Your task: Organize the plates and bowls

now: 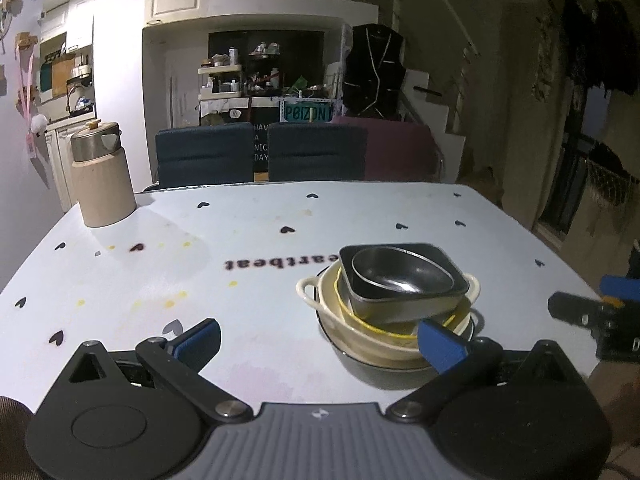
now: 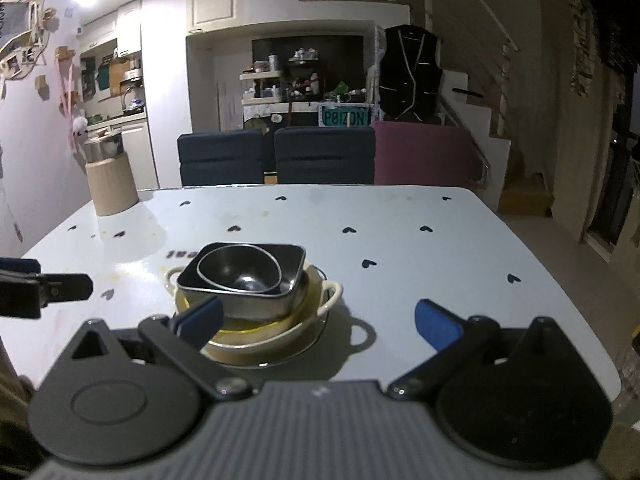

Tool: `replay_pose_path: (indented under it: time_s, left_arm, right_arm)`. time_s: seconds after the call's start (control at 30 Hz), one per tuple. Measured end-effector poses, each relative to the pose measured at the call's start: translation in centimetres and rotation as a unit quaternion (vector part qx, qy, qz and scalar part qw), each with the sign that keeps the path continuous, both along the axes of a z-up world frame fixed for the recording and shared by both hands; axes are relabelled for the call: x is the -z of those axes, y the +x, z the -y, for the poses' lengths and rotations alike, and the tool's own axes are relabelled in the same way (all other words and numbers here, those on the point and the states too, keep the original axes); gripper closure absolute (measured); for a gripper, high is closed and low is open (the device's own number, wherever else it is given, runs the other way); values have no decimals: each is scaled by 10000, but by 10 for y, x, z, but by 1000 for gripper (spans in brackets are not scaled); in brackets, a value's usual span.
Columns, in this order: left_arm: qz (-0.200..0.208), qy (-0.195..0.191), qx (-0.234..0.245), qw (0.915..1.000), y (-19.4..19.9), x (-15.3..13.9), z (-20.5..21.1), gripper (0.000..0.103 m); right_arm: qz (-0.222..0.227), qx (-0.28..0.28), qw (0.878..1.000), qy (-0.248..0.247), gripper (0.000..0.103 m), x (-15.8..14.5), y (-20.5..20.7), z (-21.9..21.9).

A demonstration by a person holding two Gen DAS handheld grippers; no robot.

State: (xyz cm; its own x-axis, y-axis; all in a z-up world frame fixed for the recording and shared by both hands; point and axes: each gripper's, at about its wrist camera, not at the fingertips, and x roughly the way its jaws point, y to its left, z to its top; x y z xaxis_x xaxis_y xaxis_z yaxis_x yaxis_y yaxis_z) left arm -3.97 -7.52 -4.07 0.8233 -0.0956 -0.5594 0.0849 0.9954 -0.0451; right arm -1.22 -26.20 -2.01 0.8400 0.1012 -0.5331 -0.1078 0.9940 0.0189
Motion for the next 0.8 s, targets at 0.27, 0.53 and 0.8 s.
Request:
replay_pose_path:
  time_s: [0.27,0.53,0.8]
  left_arm:
    - [22,64,-108,9999,-9,6,0,0]
    - [58,67,-75,9999,-14,8,-1,0]
    - [57,82,-56,9999,-15,9,-2,0]
  right_arm:
    - [9,-16,10000,-48,1,4,-6,1]
    - [51,-86,9997,-222,1,7,-11,-1]
    - [93,-67,9998,-163,1,7,-12,2]
